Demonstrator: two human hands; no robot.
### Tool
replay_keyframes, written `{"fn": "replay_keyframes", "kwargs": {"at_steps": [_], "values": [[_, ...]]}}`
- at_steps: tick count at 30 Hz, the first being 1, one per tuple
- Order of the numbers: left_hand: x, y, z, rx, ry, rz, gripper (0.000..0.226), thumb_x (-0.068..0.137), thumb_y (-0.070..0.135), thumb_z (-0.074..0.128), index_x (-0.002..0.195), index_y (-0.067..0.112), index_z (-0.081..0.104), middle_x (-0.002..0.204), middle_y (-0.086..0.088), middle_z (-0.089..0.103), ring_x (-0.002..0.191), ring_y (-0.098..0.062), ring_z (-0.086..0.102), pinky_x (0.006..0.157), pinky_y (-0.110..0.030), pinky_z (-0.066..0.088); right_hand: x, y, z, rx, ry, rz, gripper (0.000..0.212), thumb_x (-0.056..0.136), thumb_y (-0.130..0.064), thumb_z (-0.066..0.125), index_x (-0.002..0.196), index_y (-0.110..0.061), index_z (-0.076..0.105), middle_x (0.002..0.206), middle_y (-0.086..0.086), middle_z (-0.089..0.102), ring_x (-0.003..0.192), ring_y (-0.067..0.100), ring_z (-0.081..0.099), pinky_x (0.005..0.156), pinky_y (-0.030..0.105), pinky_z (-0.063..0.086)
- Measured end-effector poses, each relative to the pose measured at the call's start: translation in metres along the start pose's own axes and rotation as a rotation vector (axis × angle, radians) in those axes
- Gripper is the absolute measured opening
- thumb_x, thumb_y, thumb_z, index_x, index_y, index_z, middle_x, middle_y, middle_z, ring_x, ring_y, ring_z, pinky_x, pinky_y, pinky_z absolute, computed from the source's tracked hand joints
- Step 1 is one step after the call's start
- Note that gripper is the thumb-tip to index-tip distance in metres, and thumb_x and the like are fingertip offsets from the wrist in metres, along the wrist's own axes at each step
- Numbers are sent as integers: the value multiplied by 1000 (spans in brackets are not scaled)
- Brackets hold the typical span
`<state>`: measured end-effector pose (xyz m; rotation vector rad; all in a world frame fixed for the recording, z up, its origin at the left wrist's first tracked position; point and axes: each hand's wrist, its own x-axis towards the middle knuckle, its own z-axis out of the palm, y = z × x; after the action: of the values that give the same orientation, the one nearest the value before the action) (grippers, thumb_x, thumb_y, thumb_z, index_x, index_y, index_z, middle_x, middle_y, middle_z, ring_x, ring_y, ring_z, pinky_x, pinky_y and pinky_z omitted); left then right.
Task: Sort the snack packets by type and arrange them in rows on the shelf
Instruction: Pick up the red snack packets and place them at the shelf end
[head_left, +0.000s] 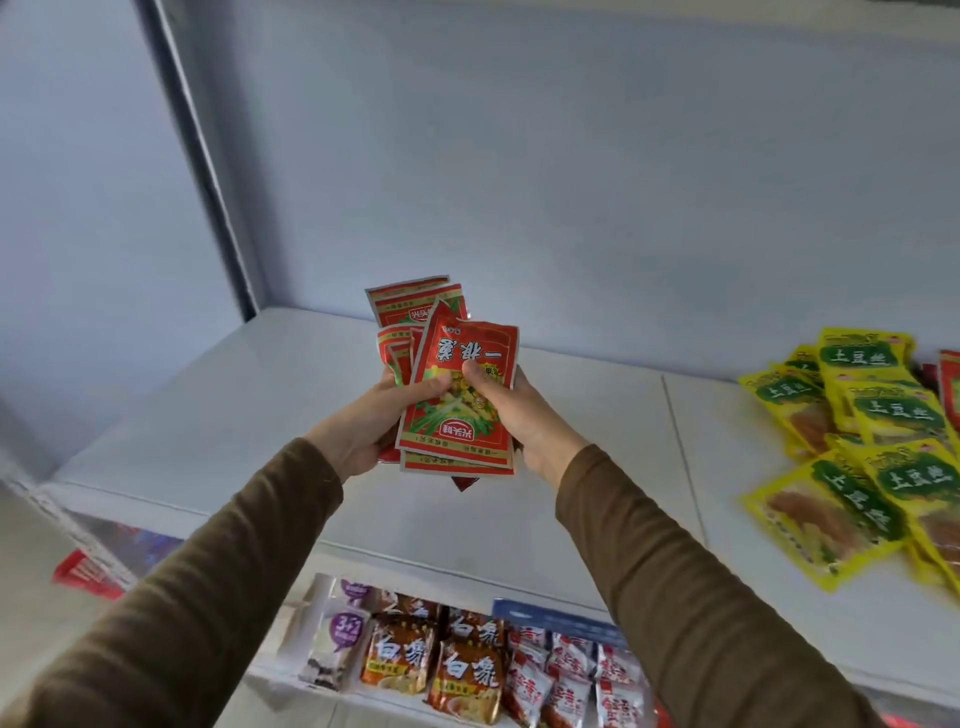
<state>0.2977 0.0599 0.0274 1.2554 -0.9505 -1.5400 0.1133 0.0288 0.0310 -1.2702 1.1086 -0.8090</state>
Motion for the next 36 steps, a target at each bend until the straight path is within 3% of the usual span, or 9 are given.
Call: {"fn": "replay_keyframes", "kwargs": {"at_steps": [3, 11, 14, 16, 18, 23, 28, 33, 36], "values": [[-6, 1, -48, 26, 11, -35, 69, 73, 43, 84, 132, 25, 55, 109, -7, 78, 95, -34, 77, 66, -40, 63, 7, 6, 48, 19, 21, 18, 43, 82, -68, 67, 117, -47, 52, 105, -11, 76, 86, 11, 76, 73, 34, 60], [-8, 25, -166, 161, 85, -133, 70, 66, 47, 86, 127, 24, 57, 105, -8, 79, 91, -34, 78, 63, -38, 63, 47, 8, 162, 147, 8, 58, 49, 90, -52, 69, 131, -37, 46, 115, -5, 72, 95, 16, 74, 71, 33, 60], [4, 43, -205, 239, 152, -114, 71, 69, 38, 89, 129, 21, 55, 108, -9, 78, 93, -35, 77, 73, -44, 64, 74, 3, 198, 172, -9, 52, 52, 92, -48, 68, 135, -34, 41, 118, -5, 69, 98, 16, 72, 75, 35, 60], [11, 53, -228, 290, 228, -82, 70, 69, 32, 90, 128, 22, 54, 107, -7, 79, 93, -34, 77, 82, -50, 63, 90, 5, 222, 190, -9, 46, 53, 93, -44, 69, 135, -35, 38, 114, -8, 68, 92, 12, 72, 67, 29, 59], [13, 58, -247, 326, 272, -97, 73, 64, 38, 89, 126, 24, 53, 99, -5, 80, 88, -33, 78, 77, -48, 64, 102, 10, 247, 231, -10, 73, 52, 93, -40, 70, 133, -37, 37, 110, -8, 69, 85, 8, 74, 60, 25, 58], [27, 71, -279, 384, 414, -127, 99, 57, 66, 84, 138, 33, 38, 111, -7, 74, 88, -33, 78, 81, -50, 63, 133, 8, 296, 253, 23, 88, 57, 89, -39, 73, 135, -37, 39, 116, -4, 68, 96, 20, 73, 83, 46, 62], [49, 87, -301, 405, 411, -92, 130, 58, 69, 81, 159, 42, 3, 128, -3, 63, 88, -27, 75, 72, -40, 63, 159, -13, 308, 144, 164, 34, 62, 82, -37, 79, 134, -36, 46, 125, 2, 62, 107, 23, 67, 89, 44, 60], [52, 86, -322, 473, 398, -87, 130, 55, 74, 73, 160, 41, 3, 144, -3, 55, 79, -18, 70, 50, -26, 54, 166, -10, 332, 119, 190, -42, 56, 97, -41, 64, 146, -41, 36, 131, -1, 61, 115, 23, 65, 95, 49, 57], [54, 82, -328, 550, 349, -44, 118, 67, 72, 72, 160, 42, 7, 151, -2, 50, 96, -24, 70, 73, -37, 61, 168, -5, 342, 20, 282, -126, 46, 101, -37, 59, 142, -41, 39, 132, -2, 59, 122, 24, 59, 95, 50, 57]]}}
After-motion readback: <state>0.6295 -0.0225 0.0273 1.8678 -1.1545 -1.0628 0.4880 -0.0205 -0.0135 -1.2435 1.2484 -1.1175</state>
